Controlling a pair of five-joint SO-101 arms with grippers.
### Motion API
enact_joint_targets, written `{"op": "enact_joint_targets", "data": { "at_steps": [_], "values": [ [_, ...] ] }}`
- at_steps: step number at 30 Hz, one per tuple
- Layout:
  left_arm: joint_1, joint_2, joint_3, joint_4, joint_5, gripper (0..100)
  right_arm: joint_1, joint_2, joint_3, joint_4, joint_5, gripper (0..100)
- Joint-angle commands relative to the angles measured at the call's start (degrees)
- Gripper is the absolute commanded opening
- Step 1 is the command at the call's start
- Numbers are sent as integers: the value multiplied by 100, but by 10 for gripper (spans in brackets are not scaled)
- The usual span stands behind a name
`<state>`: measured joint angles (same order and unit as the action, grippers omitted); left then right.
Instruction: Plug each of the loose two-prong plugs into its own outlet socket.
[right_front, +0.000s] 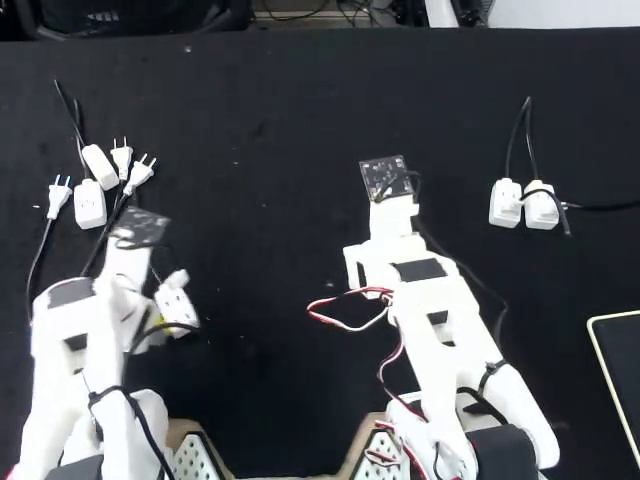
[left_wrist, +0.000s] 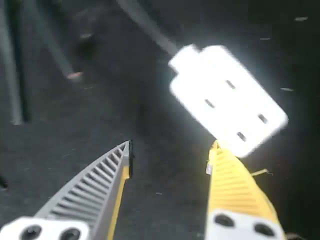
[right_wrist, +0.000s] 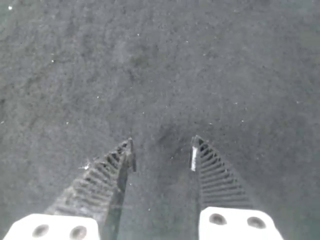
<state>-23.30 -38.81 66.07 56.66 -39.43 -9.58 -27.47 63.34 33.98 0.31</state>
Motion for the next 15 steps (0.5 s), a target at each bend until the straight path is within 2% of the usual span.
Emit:
{"op": "enact_joint_targets", "data": {
  "at_steps": [1,9,12,15],
  "values": [
    [963,-53,-374,237,695,249,123,-215,-347,-105,-44,172],
    [2404,-70,-382,220,2215,249,132,-215,-347,-105,-44,172],
    [2457,-105,-549,325,2330,249,132,-215,-347,-105,-44,172],
    [2026,-53,-1165,835,2330,249,132,-215,-338,-105,-44,172]
  ]
}}
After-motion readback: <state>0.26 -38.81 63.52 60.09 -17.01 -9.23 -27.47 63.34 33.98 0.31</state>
